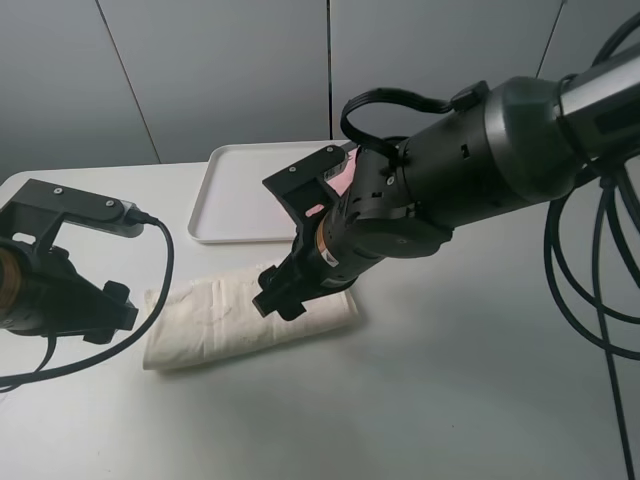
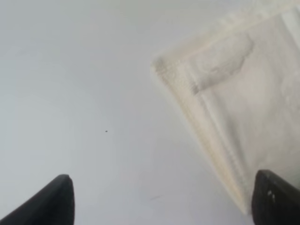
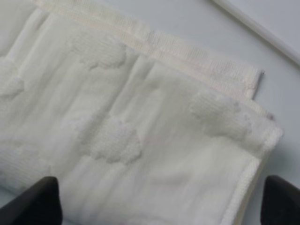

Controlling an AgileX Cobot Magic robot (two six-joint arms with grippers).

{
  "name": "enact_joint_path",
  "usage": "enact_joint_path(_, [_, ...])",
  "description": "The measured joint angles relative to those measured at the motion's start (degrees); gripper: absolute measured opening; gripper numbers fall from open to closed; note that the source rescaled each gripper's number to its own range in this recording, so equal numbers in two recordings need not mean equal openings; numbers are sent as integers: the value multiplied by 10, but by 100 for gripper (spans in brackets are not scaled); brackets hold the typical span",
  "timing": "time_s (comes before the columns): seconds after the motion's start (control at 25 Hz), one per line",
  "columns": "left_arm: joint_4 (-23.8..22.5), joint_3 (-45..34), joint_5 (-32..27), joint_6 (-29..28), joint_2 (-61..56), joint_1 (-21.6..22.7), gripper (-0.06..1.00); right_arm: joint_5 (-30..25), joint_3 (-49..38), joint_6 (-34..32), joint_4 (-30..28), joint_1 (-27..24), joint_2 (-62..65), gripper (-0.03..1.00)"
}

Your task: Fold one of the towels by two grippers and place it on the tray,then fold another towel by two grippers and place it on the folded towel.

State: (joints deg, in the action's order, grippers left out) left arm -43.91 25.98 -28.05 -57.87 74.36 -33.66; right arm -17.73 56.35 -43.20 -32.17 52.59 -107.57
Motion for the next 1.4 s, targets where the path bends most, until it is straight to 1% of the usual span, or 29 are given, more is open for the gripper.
enact_joint_path(0.04, [0,0,-3,-1,0,0,99,-3,0,-2,0,0,0,97])
enact_joint_path(0.08, [0,0,-6,-2,0,0,99,-7,3,-6,-2,0,0,98])
enact_joint_path(0.2, [12,0,-6,-9,0,0,99,-30,13,-23,-6,-1,0,99])
enact_joint_path(0.32, [44,0,5,-11,0,20,99,-67,31,-27,2,-12,0,99])
enact_joint_path(0.4, [73,0,14,3,0,40,99,-97,48,-20,18,-27,0,99])
enact_joint_path(0.52, [141,19,10,66,7,74,99,-125,68,12,48,-50,0,99])
enact_joint_path(0.6, [193,46,-13,117,21,92,100,-138,81,43,78,-64,0,99])
enact_joint_path(0.64, [209,62,-29,130,33,99,100,-145,86,61,105,-70,0,99])
enact_joint_path(0.72, [245,91,-54,158,60,118,100,-162,98,120,164,-84,0,99])
enact_joint_path(0.76, [261,106,-61,177,77,125,100,-171,103,145,195,-88,0,99])
enact_joint_path(0.84, [311,133,-66,218,108,137,100,-187,113,192,243,-97,0,99])
enact_joint_path(0.88, [335,147,-68,241,125,141,100,-193,116,207,254,-99,0,99])
enact_joint_path(0.96, [364,171,-68,267,156,142,100,-206,120,222,261,-102,0,99])
enact_joint_path(1.04, [377,192,-70,278,188,142,100,-217,121,229,265,-102,0,99])
enact_joint_path(1.16, [379,211,-89,282,230,142,100,-224,121,233,270,-103,0,99])
enact_joint_path(1.4, [383,217,-101,282,291,142,100,-226,121,240,270,-103,0,99])
